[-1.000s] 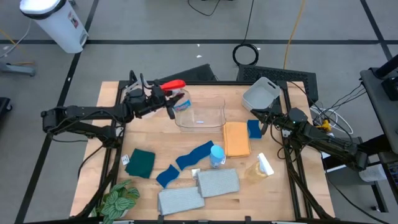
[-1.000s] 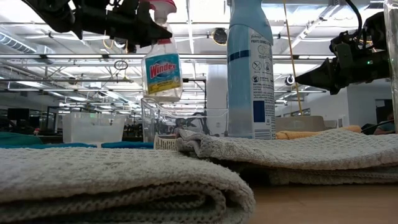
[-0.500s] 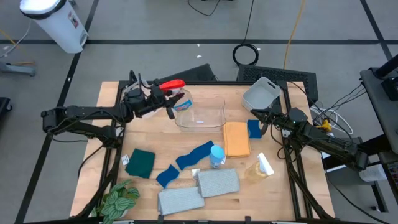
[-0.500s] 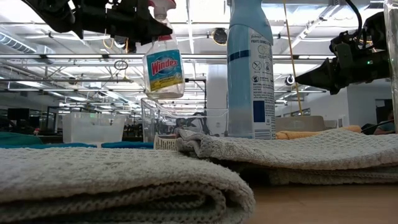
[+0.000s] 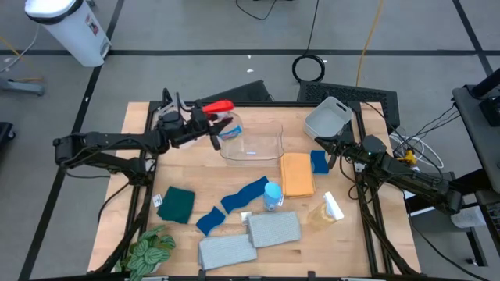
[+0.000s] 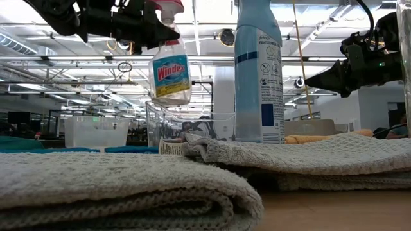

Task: Pick & Place Kitchen Items
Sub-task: Put the red sprayer bottle into the transparent bin

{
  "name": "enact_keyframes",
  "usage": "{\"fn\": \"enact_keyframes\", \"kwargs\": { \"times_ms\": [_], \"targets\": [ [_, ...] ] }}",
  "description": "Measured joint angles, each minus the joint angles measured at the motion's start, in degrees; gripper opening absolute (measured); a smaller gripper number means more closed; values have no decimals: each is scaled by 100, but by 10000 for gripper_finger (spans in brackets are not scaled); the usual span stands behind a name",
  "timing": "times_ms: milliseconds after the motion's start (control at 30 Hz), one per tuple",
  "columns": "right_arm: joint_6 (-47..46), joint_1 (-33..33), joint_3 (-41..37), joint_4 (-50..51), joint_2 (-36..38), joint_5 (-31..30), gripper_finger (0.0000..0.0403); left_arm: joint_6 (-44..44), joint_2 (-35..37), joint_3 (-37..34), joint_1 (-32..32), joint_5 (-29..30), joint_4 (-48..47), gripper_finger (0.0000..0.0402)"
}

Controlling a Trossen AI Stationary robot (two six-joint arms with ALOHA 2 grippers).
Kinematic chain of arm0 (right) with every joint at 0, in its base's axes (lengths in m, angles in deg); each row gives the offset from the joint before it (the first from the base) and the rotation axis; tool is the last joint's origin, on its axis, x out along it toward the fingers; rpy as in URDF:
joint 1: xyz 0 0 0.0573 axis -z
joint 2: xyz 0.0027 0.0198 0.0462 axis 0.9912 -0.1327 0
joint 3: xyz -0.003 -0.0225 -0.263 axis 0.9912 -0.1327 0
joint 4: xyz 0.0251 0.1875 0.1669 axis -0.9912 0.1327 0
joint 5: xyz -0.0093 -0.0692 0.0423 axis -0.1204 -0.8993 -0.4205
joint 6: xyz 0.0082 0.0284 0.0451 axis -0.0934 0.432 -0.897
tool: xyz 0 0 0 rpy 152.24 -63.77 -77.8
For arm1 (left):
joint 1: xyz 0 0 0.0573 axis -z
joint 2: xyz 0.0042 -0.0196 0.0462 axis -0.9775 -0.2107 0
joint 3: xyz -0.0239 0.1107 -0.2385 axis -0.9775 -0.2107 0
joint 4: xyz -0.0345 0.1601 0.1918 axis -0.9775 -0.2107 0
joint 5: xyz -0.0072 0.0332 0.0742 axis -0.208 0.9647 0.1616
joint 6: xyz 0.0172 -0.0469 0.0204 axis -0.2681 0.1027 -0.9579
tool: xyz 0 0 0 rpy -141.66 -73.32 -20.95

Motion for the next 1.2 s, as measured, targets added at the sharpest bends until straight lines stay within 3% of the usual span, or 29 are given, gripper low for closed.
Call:
{"fn": "enact_keyframes", "kwargs": {
  "times_ms": [767,1200],
  "targets": [
    [1,0,0,0,-1,0,4,-297,-1055,0,-148,-2,393,108],
    [1,0,0,0,-1,0,4,-301,-1778,2,-164,-109,1074,108]
  ]
}}
